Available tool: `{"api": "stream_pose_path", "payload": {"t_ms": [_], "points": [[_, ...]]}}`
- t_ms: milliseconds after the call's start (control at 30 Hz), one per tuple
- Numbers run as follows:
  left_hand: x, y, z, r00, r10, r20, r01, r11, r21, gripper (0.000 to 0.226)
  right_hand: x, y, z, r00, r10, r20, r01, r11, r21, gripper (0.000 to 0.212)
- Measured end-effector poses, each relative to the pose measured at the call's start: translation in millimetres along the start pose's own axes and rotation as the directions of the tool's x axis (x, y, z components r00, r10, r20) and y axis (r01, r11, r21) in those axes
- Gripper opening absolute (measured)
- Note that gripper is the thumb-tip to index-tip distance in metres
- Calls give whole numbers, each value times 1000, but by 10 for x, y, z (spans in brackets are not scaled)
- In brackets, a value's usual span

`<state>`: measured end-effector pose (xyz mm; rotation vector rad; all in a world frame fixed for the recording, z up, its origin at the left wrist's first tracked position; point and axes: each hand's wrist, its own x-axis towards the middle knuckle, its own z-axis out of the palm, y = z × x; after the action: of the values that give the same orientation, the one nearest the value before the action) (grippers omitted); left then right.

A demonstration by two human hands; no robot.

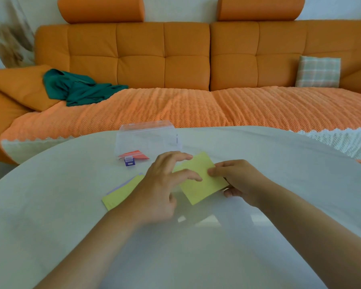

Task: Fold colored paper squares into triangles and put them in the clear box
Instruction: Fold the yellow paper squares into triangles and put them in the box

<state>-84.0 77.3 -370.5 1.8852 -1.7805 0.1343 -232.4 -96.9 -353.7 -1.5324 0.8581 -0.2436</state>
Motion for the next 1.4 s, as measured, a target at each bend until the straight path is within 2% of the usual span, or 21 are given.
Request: {"api": "stream_pose_path", "payload": {"t_ms": [67,167,267,367,467,567,633,733,800,967,1200,1400], "points": [[17,30,45,999,-1,-39,0,1000,-20,49,-5,6,-6,1000,21,21,-21,1000,-5,12],[27,27,77,983,-141,-114,122,980,-156,12,-12,6,5,998,-43,49,47,996,-71,8],[25,34,84,944,-330,-14,313,909,-276,17,-19,8,22,988,-133,84,147,971,-186,6],[31,35,95,875,-480,66,461,782,-419,18,-38,18,63,972,-181,151,216,942,-256,9],[40,49,86,839,-534,108,505,689,-520,19,-51,13,101,966,-189,179,232,935,-269,16],[51,76,93,816,-568,108,511,622,-593,10,-62,-28,110,964,-186,190,221,958,-184,28],[61,103,113,807,-581,108,509,590,-627,5,-77,-42,126,955,-229,189,266,944,-196,25],[70,128,161,788,-611,71,506,578,-641,24,-74,-1,174,941,-312,130,337,900,-278,7],[70,137,191,786,-618,30,498,602,-624,36,-59,24,193,941,-324,96,338,899,-279,8],[69,161,222,798,-601,-26,461,639,-617,17,-43,36,198,947,-313,69,320,908,-272,14],[72,170,261,819,-574,3,465,660,-590,29,-23,77,244,914,-405,11,393,880,-265,14],[72,191,297,816,-572,-83,444,713,-543,28,-28,107,262,900,-436,17,411,835,-366,11]]}}
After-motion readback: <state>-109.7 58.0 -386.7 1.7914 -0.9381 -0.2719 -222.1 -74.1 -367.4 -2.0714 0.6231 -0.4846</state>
